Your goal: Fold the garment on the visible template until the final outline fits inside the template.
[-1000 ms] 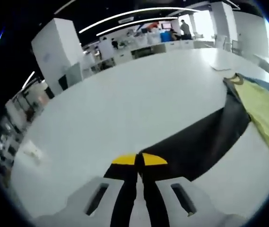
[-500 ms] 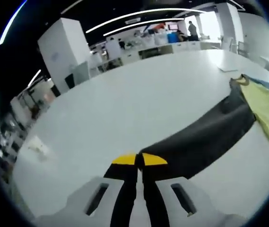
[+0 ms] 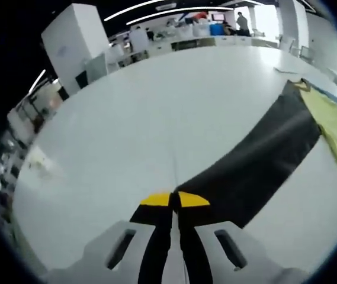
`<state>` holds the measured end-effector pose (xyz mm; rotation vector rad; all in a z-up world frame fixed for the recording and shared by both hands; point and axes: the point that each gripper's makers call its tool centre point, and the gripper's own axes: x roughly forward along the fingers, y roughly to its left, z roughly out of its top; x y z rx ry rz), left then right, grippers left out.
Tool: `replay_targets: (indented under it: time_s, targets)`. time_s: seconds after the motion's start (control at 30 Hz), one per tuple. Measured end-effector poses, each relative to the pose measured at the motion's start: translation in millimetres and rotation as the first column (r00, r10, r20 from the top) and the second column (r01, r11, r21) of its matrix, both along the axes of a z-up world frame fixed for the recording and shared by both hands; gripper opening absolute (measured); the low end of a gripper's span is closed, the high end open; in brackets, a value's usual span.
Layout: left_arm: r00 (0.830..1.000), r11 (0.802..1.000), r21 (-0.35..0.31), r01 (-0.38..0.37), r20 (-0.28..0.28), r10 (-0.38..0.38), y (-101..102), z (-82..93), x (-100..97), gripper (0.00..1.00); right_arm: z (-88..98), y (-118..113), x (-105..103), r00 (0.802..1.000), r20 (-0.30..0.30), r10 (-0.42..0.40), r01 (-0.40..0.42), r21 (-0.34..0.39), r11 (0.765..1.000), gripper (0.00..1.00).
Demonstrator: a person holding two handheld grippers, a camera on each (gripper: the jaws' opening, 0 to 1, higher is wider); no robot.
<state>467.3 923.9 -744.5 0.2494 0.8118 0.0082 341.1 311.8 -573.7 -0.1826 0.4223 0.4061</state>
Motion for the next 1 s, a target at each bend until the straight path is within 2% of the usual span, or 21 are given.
replay_targets:
  time_s: [0.33,0.6,0.73,0.83,1.0]
  targets:
    - [0.998,0.999,0.018,0.029,-0.056,-0.028,-0.3,-17.0,0.7,0.0,-1.6,-9.9,-3.1,0.999,-0.002,-0.032,0.032,-0.002,0.999,0.63]
    - [0.998,0.999,0.026,0.037,-0.059,-0.035,0.8,-15.1,1.4,0.0,-2.9,-8.5,-2.9,0.999,-0.006,-0.032,0.032,-0.002,0.999,0.63]
    - [0.995,0.995,0.067,0.072,-0.077,-0.067,0.0,-16.0,0.3,0.0,-2.2,-7.7,-2.4,1.0,-0.003,-0.031,0.031,0.001,1.0,0.63]
    - [0.988,0.984,0.119,0.132,-0.092,-0.121,-0.7,-15.5,1.2,0.0,-4.0,-9.3,-2.6,0.999,-0.005,-0.033,0.033,0.003,0.999,0.63]
    - [0.986,0.982,0.127,0.142,-0.102,-0.129,-1.7,-15.2,0.7,0.01,-6.0,-8.8,-4.1,0.999,-0.007,-0.034,0.034,0.012,0.999,0.64]
